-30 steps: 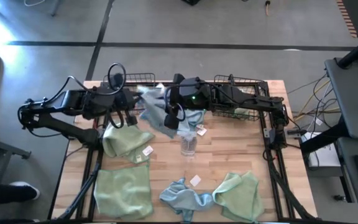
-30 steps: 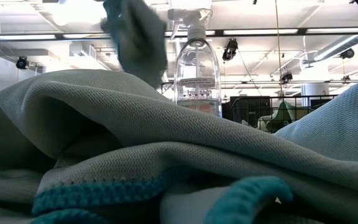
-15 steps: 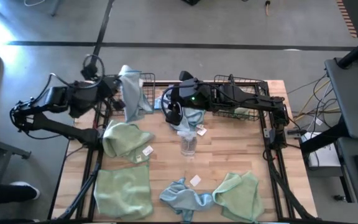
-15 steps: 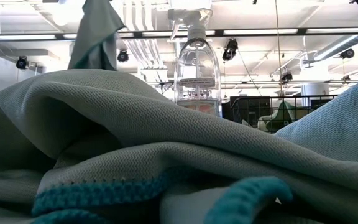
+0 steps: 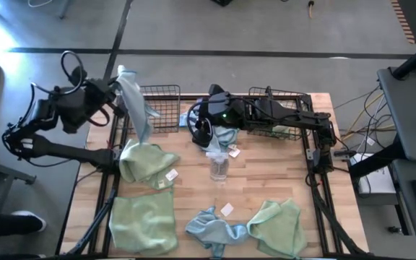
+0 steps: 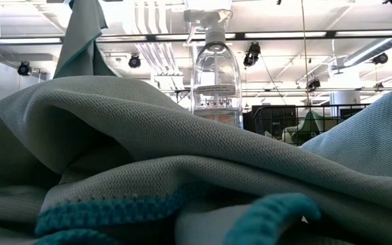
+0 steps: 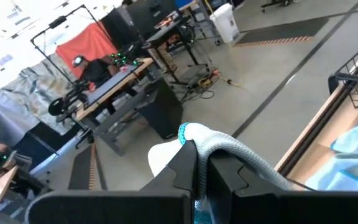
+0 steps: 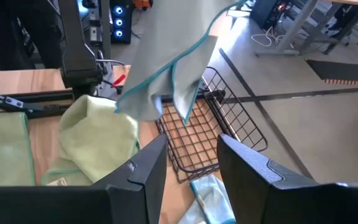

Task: Sort microfiber towel by color & place in baskets
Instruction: Put the blue towel into the left wire basket

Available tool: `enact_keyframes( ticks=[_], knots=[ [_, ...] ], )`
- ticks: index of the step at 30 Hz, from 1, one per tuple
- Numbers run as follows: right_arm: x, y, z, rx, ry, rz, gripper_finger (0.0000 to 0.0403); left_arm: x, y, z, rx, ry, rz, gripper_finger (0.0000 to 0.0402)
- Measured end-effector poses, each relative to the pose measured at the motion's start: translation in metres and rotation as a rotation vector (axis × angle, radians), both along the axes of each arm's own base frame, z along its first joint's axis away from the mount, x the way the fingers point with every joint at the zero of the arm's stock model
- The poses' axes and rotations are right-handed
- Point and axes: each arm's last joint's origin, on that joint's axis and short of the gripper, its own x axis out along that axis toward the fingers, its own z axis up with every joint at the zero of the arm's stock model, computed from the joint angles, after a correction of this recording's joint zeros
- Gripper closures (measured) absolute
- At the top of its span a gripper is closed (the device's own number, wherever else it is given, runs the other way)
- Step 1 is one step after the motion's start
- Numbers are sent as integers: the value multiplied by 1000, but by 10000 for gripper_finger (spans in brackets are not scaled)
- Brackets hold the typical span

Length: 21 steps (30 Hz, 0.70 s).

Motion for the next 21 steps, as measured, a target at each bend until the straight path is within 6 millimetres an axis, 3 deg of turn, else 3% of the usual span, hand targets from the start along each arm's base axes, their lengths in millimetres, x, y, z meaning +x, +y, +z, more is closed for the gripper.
enact_keyframes(
  ticks=[8,21],
  knots=[
    [0,0,0,0,0,0,266,-6,3,2,65,11,201,400],
    [0,0,0,0,0,0,266,9,18,-2,69,61,363,400]
  ],
)
